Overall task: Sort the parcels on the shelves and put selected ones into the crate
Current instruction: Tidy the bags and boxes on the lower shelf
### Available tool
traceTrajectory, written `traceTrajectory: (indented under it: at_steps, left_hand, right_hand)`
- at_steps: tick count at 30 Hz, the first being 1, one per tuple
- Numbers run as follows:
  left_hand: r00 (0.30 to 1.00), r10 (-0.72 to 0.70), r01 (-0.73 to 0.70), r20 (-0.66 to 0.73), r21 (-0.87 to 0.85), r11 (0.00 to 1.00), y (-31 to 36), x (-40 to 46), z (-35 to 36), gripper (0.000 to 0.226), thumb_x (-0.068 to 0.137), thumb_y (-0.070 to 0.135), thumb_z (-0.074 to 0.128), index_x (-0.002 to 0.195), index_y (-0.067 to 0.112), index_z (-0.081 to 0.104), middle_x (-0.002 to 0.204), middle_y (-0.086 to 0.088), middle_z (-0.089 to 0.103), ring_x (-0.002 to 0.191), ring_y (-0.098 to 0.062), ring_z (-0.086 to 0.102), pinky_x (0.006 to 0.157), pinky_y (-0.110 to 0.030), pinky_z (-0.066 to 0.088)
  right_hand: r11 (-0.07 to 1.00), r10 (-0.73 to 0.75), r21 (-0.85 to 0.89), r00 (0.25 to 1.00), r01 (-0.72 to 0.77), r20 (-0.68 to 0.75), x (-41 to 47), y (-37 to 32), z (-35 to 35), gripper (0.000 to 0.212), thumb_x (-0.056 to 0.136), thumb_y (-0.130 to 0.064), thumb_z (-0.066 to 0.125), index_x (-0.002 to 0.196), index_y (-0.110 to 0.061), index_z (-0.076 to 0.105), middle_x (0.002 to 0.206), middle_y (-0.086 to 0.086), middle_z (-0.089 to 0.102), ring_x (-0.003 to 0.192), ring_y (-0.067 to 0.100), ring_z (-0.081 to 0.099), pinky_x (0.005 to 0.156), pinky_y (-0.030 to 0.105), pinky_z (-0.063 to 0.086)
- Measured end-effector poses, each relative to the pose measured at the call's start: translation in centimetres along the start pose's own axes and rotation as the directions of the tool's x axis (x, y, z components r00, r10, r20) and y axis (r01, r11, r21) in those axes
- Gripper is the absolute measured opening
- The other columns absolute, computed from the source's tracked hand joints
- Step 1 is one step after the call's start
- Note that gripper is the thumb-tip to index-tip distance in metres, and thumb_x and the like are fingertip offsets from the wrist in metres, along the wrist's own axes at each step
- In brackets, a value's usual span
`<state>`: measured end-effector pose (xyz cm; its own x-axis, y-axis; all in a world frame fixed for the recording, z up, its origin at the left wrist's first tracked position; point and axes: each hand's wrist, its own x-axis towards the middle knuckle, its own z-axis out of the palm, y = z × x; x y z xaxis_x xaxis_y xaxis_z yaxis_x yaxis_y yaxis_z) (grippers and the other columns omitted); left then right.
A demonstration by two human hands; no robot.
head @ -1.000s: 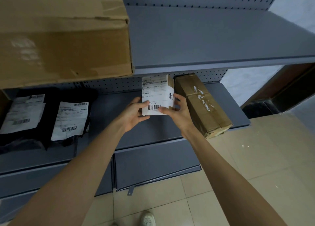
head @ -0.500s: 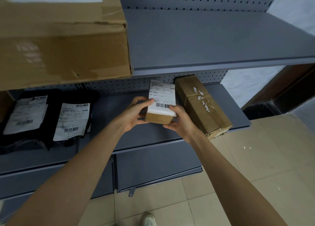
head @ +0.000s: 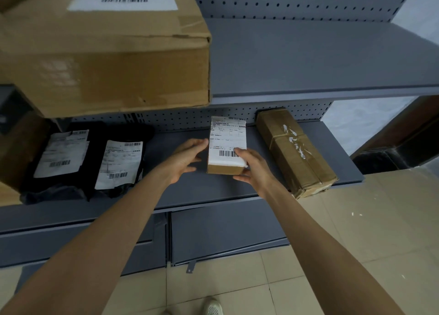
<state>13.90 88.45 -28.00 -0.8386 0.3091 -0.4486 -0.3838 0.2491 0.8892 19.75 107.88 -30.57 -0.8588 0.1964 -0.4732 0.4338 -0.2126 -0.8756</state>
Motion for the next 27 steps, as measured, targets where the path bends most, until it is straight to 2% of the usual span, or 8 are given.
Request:
traceTrajectory:
  at_steps: [2, 5, 8, 10, 13, 18, 22, 27]
  left_hand:
    - [0.982, 0.119, -0.08, -0.147, 0.246, 0.966, -0.3, 0.2, -1.7, 0.034, 0.094, 0.042, 0.055, 0.121, 0.021, 0.059, 0.128, 0.002, 0.058, 0.113, -0.016, 0.055, 0.094, -0.029, 0.041]
    - [0.913, 0.337, -0.055, -0.231, 0.749, 0.661, -0.9, 0.1, -4.9, 0.038, 0.095, 0.034, 0.053, 0.129, 0.016, 0.055, 0.133, -0.006, 0.055, 0.122, -0.024, 0.05, 0.093, -0.03, 0.042]
    - [0.883, 0.443, 0.003, -0.154, 0.947, 0.322, -1.2, -0.6, -8.2, 0.04, 0.095, 0.028, 0.051, 0.133, 0.017, 0.053, 0.136, -0.007, 0.052, 0.127, -0.028, 0.042, 0.103, -0.038, 0.036]
    - [0.876, 0.464, 0.047, -0.136, 0.979, 0.198, -1.3, -1.1, -10.3, 0.041, 0.094, 0.026, 0.052, 0.134, 0.017, 0.053, 0.136, -0.006, 0.052, 0.128, -0.03, 0.042, 0.109, -0.04, 0.032]
    - [0.874, 0.456, 0.102, -0.168, 0.981, 0.166, -1.7, -1.5, -13.0, 0.043, 0.093, 0.024, 0.053, 0.135, 0.015, 0.052, 0.136, -0.008, 0.052, 0.127, -0.031, 0.042, 0.111, -0.042, 0.031]
    - [0.88, 0.397, 0.204, -0.261, 0.962, 0.178, -3.2, -1.8, -15.5, 0.051, 0.093, 0.026, 0.053, 0.14, 0.011, 0.043, 0.139, -0.012, 0.045, 0.128, -0.033, 0.038, 0.109, -0.042, 0.031]
    - [0.871, 0.4, 0.226, -0.286, 0.955, 0.19, -4.2, -1.6, -16.7, 0.054, 0.092, 0.026, 0.053, 0.142, 0.01, 0.039, 0.142, -0.011, 0.043, 0.131, -0.031, 0.037, 0.11, -0.04, 0.031]
    - [0.865, 0.413, 0.212, -0.285, 0.954, 0.213, -4.5, -0.9, -17.1, 0.056, 0.093, 0.028, 0.054, 0.144, 0.011, 0.036, 0.144, -0.01, 0.041, 0.133, -0.03, 0.034, 0.112, -0.04, 0.028]
  right_hand:
    - [1.0, -0.004, -0.027, 1.0, 0.004, -0.006, 0.2, -0.3, 1.0, 0.054, 0.084, -0.041, 0.069, 0.13, -0.017, 0.052, 0.117, 0.008, 0.066, 0.102, 0.026, 0.067, 0.085, 0.04, 0.058]
    - [0.996, 0.005, -0.092, 1.0, -0.005, 0.007, 0.8, -0.7, 3.1, 0.048, 0.086, -0.044, 0.066, 0.123, -0.017, 0.053, 0.112, 0.006, 0.065, 0.102, 0.024, 0.065, 0.084, 0.039, 0.058]
    - [0.993, 0.018, -0.117, 1.0, -0.016, 0.01, 1.4, -1.3, 6.1, 0.038, 0.086, -0.043, 0.066, 0.111, -0.018, 0.052, 0.103, 0.004, 0.064, 0.101, 0.021, 0.063, 0.084, 0.039, 0.057]
    - [0.99, 0.03, -0.14, 0.999, -0.027, 0.015, 1.9, -1.5, 8.4, 0.044, 0.085, -0.046, 0.067, 0.113, -0.016, 0.052, 0.104, 0.004, 0.063, 0.1, 0.021, 0.063, 0.082, 0.038, 0.058]
    - [0.985, 0.054, -0.168, 0.998, -0.049, 0.026, 3.0, -1.5, 11.6, 0.052, 0.082, -0.05, 0.068, 0.118, -0.016, 0.052, 0.107, 0.004, 0.06, 0.102, 0.022, 0.062, 0.085, 0.04, 0.058]
    - [0.983, 0.087, -0.164, 0.995, -0.079, 0.044, 5.0, -1.3, 15.6, 0.043, 0.083, -0.046, 0.069, 0.112, -0.019, 0.051, 0.099, 0.002, 0.058, 0.103, 0.025, 0.062, 0.088, 0.043, 0.056]
    - [0.977, 0.094, -0.195, 0.995, -0.086, 0.032, 6.4, -0.9, 17.6, 0.052, 0.081, -0.048, 0.07, 0.118, -0.017, 0.051, 0.114, 0.007, 0.059, 0.106, 0.026, 0.062, 0.086, 0.043, 0.057]
    - [0.978, 0.106, -0.183, 0.994, -0.102, 0.017, 7.5, -0.1, 18.7, 0.043, 0.084, -0.046, 0.067, 0.112, -0.018, 0.05, 0.104, 0.002, 0.059, 0.105, 0.023, 0.059, 0.092, 0.044, 0.054]
